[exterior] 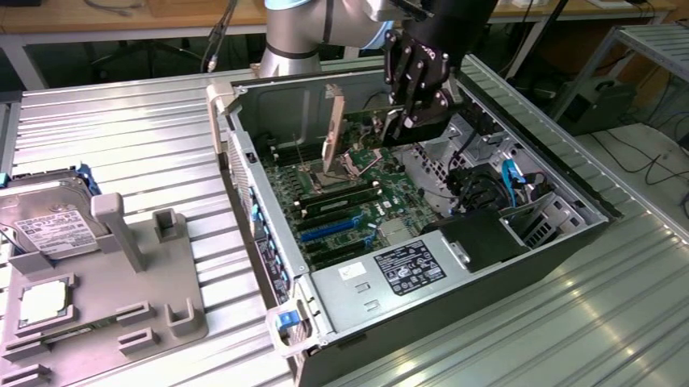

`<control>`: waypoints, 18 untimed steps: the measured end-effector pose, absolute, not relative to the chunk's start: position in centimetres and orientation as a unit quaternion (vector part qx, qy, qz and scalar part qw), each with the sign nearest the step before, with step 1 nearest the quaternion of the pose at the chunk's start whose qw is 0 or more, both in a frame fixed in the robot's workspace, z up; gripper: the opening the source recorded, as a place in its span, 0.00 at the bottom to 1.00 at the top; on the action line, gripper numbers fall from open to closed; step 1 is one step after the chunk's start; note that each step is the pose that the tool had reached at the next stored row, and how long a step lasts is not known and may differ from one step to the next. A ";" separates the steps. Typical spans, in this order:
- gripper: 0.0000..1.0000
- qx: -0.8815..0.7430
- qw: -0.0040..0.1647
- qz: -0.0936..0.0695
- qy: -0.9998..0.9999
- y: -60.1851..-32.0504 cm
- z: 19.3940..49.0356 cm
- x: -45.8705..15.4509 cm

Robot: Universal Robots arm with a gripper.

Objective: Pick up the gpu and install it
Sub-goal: 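Insert the gpu into the slot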

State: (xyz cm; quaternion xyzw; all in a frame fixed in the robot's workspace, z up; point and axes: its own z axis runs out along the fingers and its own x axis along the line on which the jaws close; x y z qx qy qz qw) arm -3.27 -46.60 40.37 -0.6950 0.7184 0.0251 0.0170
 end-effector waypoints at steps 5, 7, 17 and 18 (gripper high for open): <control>0.28 -0.695 0.017 0.025 0.718 -46.6 39.7 -3.3; 0.28 -0.695 0.017 0.025 0.718 -46.6 39.6 -3.3; 0.28 -0.695 0.017 0.025 0.718 -46.6 39.1 -3.3; 0.28 -0.695 0.017 0.025 0.718 -46.6 39.0 -3.3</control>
